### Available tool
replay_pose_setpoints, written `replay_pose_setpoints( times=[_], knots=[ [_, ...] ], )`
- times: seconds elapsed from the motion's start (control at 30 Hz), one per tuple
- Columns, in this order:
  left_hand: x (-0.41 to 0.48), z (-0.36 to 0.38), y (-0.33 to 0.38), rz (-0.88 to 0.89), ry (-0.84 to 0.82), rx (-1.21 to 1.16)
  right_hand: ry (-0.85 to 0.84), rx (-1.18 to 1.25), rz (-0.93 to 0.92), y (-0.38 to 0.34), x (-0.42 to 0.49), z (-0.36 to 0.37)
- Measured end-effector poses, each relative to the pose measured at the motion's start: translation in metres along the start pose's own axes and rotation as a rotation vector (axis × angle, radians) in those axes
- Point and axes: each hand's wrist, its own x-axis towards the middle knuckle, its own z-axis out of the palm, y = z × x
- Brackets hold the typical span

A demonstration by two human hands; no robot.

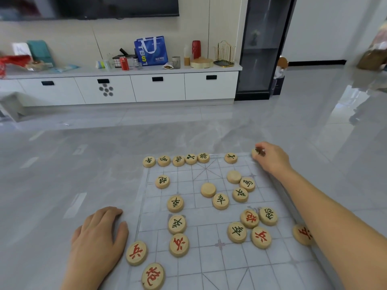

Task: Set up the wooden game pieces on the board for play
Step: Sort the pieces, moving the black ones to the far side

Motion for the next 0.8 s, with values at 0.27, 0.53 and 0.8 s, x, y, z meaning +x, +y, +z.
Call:
replay_pose_setpoints(
  times=[0.27,0.53,0.8],
  knots=[
    [0.000,0.000,0.000,-0.007,-0.002,0.007,-0.137,0.018,0.013,-0.004,-0.005,-0.009],
    [0.001,0.001,0.000,-0.014,-0.005,0.018,-0.161,0.081,-0.220,-0.022,-0.054,-0.018],
    [0.001,0.000,0.000,-0.011,-0.010,0.019,-0.493,-0.208,-0.218,-0.028,-0.079,-0.040]
  ],
)
